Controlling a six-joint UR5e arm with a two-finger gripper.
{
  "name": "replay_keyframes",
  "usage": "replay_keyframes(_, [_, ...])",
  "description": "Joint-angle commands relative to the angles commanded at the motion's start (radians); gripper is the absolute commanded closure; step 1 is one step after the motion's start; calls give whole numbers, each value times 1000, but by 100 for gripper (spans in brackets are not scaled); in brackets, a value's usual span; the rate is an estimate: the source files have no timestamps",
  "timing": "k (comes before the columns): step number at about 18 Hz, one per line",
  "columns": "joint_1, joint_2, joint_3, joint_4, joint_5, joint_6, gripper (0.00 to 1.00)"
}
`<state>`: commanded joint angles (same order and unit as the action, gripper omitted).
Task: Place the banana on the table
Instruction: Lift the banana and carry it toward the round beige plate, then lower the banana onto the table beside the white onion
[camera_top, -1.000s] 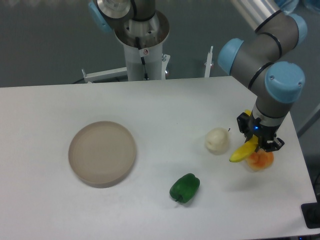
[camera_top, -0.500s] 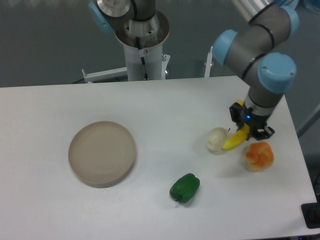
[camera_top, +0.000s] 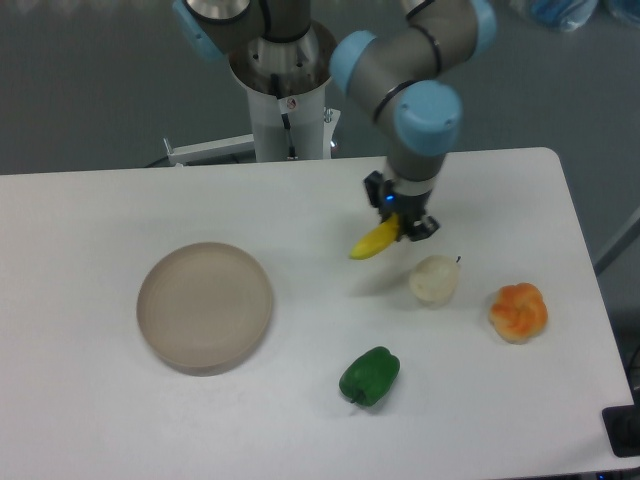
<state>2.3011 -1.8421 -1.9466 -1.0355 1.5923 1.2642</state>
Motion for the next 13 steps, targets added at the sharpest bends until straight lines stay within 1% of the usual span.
replay_keyframes(2, [-20,-38,6,5,0,-43,94])
replay_keyframes(4, [-31,-60,14,5,6,-72,94])
replay_keyframes(6, [-37,-74,17,5,37,-77,92])
replay_keyframes(8, [-42,-78,17,5,49,-75,83])
replay_keyframes(9, [-43,-78,18,5,49,-75,74])
replay_keyframes(11, [-43,-78,29,5,48,-72,52])
replay_keyframes(12, [-43,-78,32,6,49,-75,27])
replay_keyframes(13, [-43,-80,34,9,49,-75,0])
